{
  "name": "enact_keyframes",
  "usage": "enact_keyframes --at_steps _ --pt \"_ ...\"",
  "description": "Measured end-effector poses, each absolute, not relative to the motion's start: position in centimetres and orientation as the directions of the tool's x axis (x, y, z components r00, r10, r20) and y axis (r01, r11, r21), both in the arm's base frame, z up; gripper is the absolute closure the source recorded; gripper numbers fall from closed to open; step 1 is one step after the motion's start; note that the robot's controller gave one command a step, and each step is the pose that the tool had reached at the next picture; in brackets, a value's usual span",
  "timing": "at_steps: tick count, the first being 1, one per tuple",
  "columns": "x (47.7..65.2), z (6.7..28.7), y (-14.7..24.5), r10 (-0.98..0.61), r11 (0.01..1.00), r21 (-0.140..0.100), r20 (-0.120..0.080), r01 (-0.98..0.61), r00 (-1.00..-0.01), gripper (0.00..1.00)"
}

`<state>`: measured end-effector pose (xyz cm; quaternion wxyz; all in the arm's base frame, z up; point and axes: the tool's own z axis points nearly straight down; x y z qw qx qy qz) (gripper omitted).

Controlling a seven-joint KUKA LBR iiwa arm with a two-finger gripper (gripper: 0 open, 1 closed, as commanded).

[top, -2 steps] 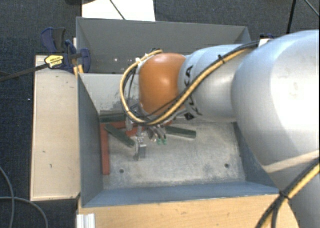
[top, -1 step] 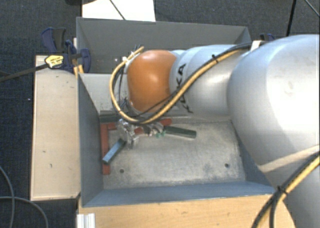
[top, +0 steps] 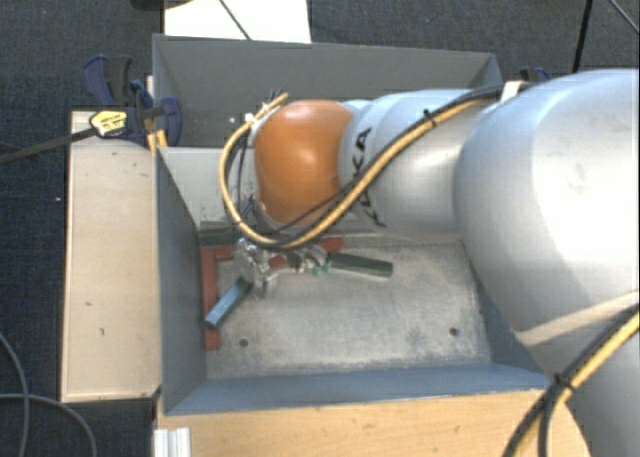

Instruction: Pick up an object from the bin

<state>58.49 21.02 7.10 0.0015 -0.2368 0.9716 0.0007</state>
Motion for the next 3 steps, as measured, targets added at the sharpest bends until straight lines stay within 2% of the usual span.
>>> enact_keyframes --at_steps 1,2,3 --pt "57.6 13.3 21.7 -0.471 0.882 0.001 0.002 -0.471 -0.882 1.00" --pt "54.7 19.2 21.4 -0.422 0.907 0.001 0.000 -0.422 -0.907 1.00" --pt "54.8 20.8 21.8 -0.450 0.893 0.000 -0.006 -0.450 -0.893 1.00"
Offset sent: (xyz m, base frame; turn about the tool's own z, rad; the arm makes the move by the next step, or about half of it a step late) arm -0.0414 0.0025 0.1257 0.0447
